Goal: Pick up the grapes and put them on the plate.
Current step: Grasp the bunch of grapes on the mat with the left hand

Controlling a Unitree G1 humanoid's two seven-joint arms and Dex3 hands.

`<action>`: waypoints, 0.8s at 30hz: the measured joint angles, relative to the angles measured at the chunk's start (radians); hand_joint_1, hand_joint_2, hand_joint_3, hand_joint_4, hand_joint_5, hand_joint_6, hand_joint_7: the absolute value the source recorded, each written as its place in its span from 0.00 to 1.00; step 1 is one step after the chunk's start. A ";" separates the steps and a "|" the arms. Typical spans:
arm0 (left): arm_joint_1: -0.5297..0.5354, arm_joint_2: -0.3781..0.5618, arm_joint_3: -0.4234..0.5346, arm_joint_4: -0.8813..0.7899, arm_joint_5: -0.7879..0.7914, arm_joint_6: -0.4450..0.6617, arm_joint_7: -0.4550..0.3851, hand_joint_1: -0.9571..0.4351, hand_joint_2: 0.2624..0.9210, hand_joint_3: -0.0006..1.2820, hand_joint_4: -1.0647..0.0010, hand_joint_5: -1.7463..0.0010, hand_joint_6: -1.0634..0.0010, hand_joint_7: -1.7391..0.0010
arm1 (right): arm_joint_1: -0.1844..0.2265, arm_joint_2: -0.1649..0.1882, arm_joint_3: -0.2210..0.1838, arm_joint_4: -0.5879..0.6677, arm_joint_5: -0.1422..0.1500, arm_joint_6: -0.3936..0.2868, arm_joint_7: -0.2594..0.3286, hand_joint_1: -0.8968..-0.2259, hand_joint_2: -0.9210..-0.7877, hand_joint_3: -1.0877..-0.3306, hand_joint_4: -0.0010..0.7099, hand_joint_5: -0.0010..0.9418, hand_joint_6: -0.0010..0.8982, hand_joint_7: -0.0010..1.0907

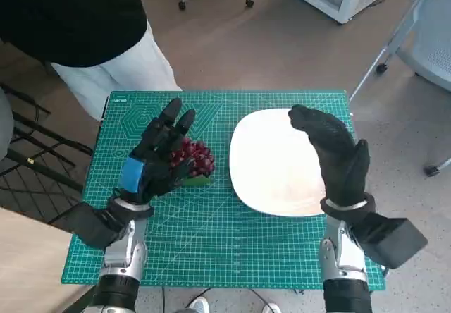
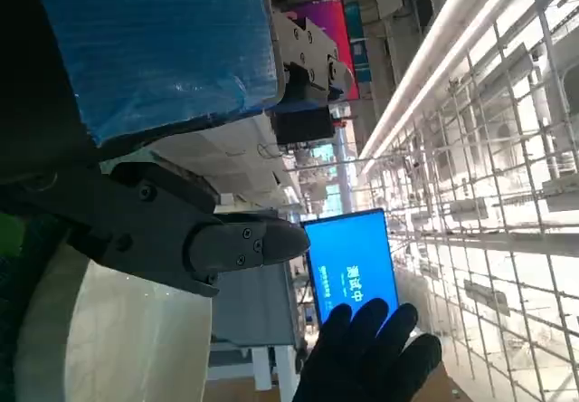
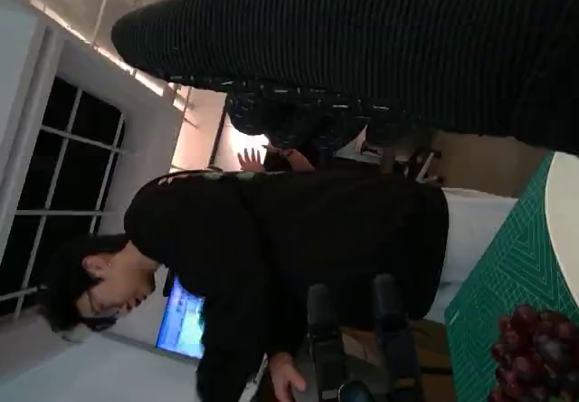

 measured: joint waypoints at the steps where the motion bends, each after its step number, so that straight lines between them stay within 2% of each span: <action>1: 0.000 0.001 0.000 0.000 0.000 0.000 0.000 0.36 1.00 0.32 0.73 1.00 0.71 1.00 | 0.000 0.000 0.000 0.000 -0.002 0.000 0.000 0.33 0.00 0.50 0.54 0.01 0.01 0.51; 24: 0.000 0.008 0.003 0.000 0.008 -0.009 0.019 0.37 1.00 0.32 0.73 1.00 0.71 1.00 | 0.001 0.006 0.000 0.002 -0.019 -0.008 -0.014 0.33 0.00 0.50 0.55 0.01 0.01 0.51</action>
